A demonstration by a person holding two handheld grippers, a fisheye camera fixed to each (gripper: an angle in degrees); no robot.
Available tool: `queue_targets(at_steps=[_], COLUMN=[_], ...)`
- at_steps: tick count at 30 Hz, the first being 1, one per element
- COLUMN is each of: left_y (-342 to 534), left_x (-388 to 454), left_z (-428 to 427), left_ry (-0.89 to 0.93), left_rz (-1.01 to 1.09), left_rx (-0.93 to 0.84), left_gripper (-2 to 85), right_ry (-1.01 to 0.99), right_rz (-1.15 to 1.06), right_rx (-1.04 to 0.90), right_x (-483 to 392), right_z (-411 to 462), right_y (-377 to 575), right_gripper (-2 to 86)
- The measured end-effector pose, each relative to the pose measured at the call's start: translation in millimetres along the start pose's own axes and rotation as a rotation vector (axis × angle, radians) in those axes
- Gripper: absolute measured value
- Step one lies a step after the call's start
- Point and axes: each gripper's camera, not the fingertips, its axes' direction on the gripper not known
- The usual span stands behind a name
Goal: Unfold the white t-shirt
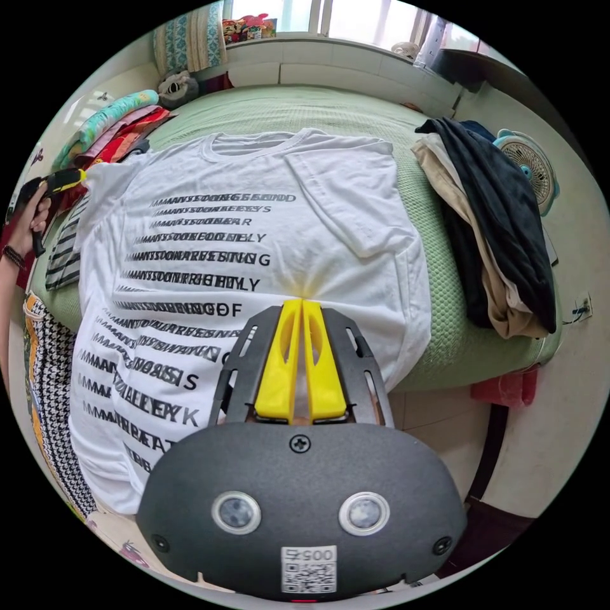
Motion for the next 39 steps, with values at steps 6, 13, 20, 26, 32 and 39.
queue_targets(at_steps=[6,13,20,26,32,39], left_y=[-12.3,34.5,110.5,135.9,151.4,157.7], left_x=[-62.9,-5.0,121.6,159.1,175.6,182.8], left_z=[9.7,2.0,49.4,73.0,76.7,79.9], left_ry=[-0.147,-0.032,0.182,0.092,0.034,0.041], left_rz=[-0.236,-0.069,0.187,0.205,0.221,0.251], left_rx=[-0.051,-0.026,-0.222,-0.222,-0.179,-0.186], left_gripper=[0.2,0.0,-0.1,-0.3,-0.4,-0.5], right_ry=[-0.034,-0.044,-0.039,-0.122,-0.155,-0.055], right_rz=[0.025,0.022,0.001,-0.052,-0.130,-0.176], right_rx=[0.002,0.003,-0.013,0.001,0.168,0.133], right_x=[6.9,10.0,9.8,16.8,10.0,-12.4], right_z=[-3.2,-8.0,-14.1,-36.8,-68.0,-30.6], right_y=[-2.5,-6.0,-11.1,-20.8,-73.3,-165.7], right_gripper=[-1.3,-1.4,-1.3,0.4,6.0,7.0])
